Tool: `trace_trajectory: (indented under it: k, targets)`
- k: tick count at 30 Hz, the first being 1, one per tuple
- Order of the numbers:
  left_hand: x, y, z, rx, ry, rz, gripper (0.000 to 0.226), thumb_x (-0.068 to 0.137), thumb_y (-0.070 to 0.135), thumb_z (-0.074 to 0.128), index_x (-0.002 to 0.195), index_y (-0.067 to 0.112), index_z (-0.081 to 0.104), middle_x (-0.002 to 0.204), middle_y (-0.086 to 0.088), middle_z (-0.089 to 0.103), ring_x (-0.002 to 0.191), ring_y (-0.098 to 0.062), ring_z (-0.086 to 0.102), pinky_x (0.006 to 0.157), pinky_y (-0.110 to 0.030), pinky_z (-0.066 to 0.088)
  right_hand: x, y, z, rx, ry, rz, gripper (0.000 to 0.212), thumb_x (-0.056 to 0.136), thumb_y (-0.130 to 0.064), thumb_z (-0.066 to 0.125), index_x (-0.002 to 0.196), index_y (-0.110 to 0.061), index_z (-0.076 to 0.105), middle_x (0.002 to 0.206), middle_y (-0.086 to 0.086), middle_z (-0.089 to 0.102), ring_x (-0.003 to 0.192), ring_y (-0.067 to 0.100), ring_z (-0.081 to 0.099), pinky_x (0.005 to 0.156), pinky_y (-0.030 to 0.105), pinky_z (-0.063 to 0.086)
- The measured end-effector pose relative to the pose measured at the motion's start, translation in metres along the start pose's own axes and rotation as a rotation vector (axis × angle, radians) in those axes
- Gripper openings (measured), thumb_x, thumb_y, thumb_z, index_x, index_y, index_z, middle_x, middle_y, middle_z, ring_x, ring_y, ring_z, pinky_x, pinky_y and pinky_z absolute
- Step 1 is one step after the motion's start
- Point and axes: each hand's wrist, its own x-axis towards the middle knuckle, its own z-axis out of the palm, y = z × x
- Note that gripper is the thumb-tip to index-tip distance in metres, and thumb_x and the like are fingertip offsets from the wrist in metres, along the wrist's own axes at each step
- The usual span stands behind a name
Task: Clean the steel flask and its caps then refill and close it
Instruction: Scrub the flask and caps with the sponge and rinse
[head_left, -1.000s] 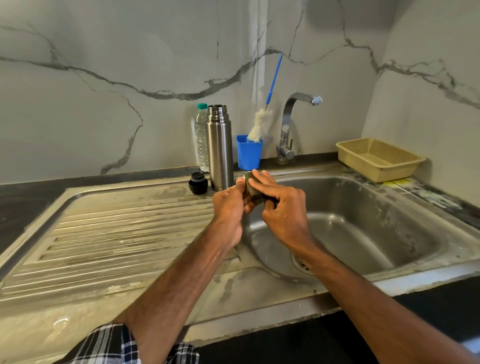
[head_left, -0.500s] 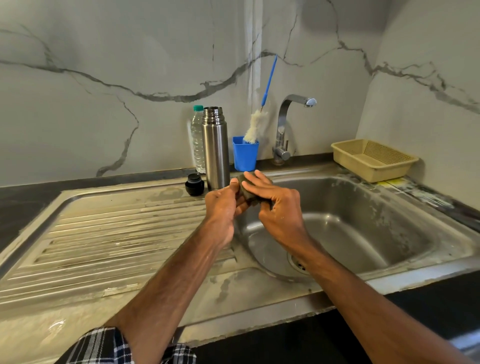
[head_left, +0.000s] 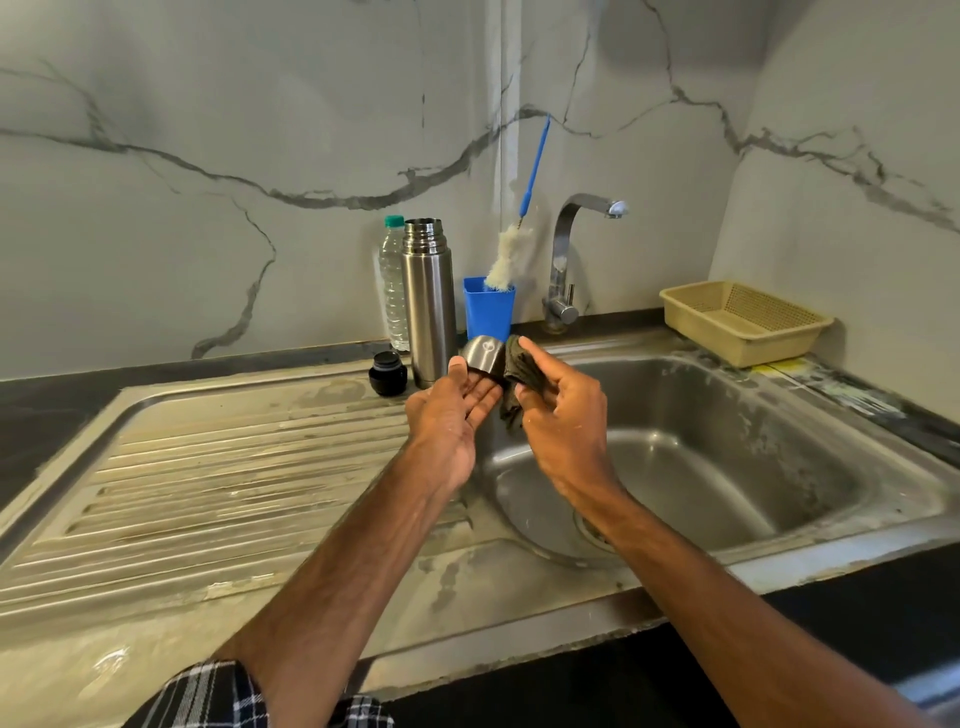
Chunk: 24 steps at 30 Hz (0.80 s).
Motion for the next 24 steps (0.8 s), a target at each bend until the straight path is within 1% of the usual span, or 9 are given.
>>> trace_trajectory:
  k: [2, 4, 5, 8, 10, 15, 18, 21, 24]
  targets:
    - [0.0, -0.003, 0.0, 0.03, 0.0, 0.008, 0.012, 0.101, 0.012, 0.06, 0.099, 0.0, 0.064, 0.088, -0.015, 0.073, 0.076, -0.02, 0.074, 0.07, -0.029, 0.063, 0.003, 0.0, 0.0, 0.01, 0.026, 0.037, 0.056, 0.089, 0.009, 0.063, 0.14, -0.012, 0.057, 0.125, -0.009, 0.067, 0.113, -0.002, 0.063, 0.101, 0.017, 0.049]
    - [0.0, -0.005, 0.0, 0.068, 0.007, 0.015, 0.013, 0.099, 0.012, 0.062, 0.097, 0.0, 0.065, 0.085, -0.014, 0.073, 0.073, -0.02, 0.074, 0.069, -0.029, 0.063, 0.003, 0.0, -0.001, 0.009, 0.013, 0.076, 0.055, 0.089, 0.011, 0.062, 0.138, -0.012, 0.058, 0.113, -0.019, 0.066, 0.098, -0.012, 0.063, 0.097, 0.013, 0.049]
    - [0.002, -0.004, -0.001, 0.073, 0.014, 0.019, 0.013, 0.099, 0.012, 0.063, 0.096, -0.001, 0.065, 0.084, -0.014, 0.073, 0.071, -0.019, 0.074, 0.069, -0.029, 0.063, 0.0, -0.001, 0.0, -0.001, -0.009, 0.064, 0.056, 0.088, 0.013, 0.061, 0.138, -0.012, 0.058, 0.115, -0.018, 0.066, 0.098, -0.014, 0.062, 0.095, 0.011, 0.049]
    - [0.011, 0.002, -0.005, 0.106, 0.039, 0.033, 0.014, 0.098, 0.012, 0.065, 0.089, 0.001, 0.067, 0.082, -0.012, 0.074, 0.069, -0.018, 0.074, 0.068, -0.029, 0.063, -0.005, -0.005, 0.001, -0.073, -0.075, -0.096, 0.063, 0.081, 0.019, 0.059, 0.134, -0.014, 0.062, 0.13, -0.001, 0.067, 0.117, 0.003, 0.063, 0.102, 0.019, 0.05]
    - [0.014, 0.003, -0.008, 0.161, 0.023, 0.041, 0.014, 0.098, 0.012, 0.065, 0.089, 0.001, 0.068, 0.078, -0.011, 0.075, 0.071, -0.02, 0.074, 0.068, -0.03, 0.064, -0.001, -0.004, 0.003, -0.13, -0.073, -0.179, 0.065, 0.078, 0.021, 0.057, 0.133, -0.013, 0.064, 0.132, 0.002, 0.066, 0.122, 0.006, 0.06, 0.105, 0.022, 0.047]
    - [0.012, -0.002, -0.011, 0.436, -0.162, 0.131, 0.012, 0.098, 0.012, 0.065, 0.105, 0.005, 0.072, 0.096, -0.018, 0.077, 0.088, -0.026, 0.077, 0.08, -0.035, 0.063, 0.018, 0.006, -0.011, -0.176, 0.052, -0.025, 0.058, 0.084, 0.015, 0.058, 0.133, -0.014, 0.064, 0.127, 0.003, 0.069, 0.117, 0.005, 0.061, 0.106, 0.022, 0.046]
    - [0.015, 0.005, -0.013, 0.486, -0.158, 0.148, 0.014, 0.099, 0.013, 0.063, 0.109, 0.01, 0.071, 0.099, -0.014, 0.077, 0.093, -0.024, 0.076, 0.078, -0.03, 0.063, 0.012, 0.001, -0.018, -0.176, 0.009, -0.095, 0.06, 0.082, 0.018, 0.058, 0.13, -0.017, 0.067, 0.126, -0.004, 0.069, 0.117, -0.002, 0.058, 0.106, 0.018, 0.045]
    - [0.02, 0.013, -0.02, 0.488, -0.171, 0.126, 0.021, 0.099, 0.013, 0.062, 0.117, 0.005, 0.069, 0.103, -0.015, 0.077, 0.09, -0.021, 0.076, 0.075, -0.028, 0.063, 0.013, 0.007, -0.016, -0.165, -0.01, -0.173, 0.062, 0.079, 0.019, 0.058, 0.128, -0.018, 0.069, 0.122, -0.009, 0.069, 0.117, -0.001, 0.061, 0.104, 0.028, 0.051]
    - [0.015, 0.01, -0.018, 0.505, -0.222, 0.139, 0.019, 0.099, 0.012, 0.063, 0.115, 0.004, 0.069, 0.1, -0.013, 0.077, 0.087, -0.019, 0.076, 0.075, -0.028, 0.063, 0.02, 0.012, -0.014, -0.128, 0.017, -0.024, 0.062, 0.082, 0.016, 0.056, 0.133, -0.017, 0.065, 0.122, -0.002, 0.07, 0.111, 0.015, 0.068, 0.095, 0.045, 0.057]
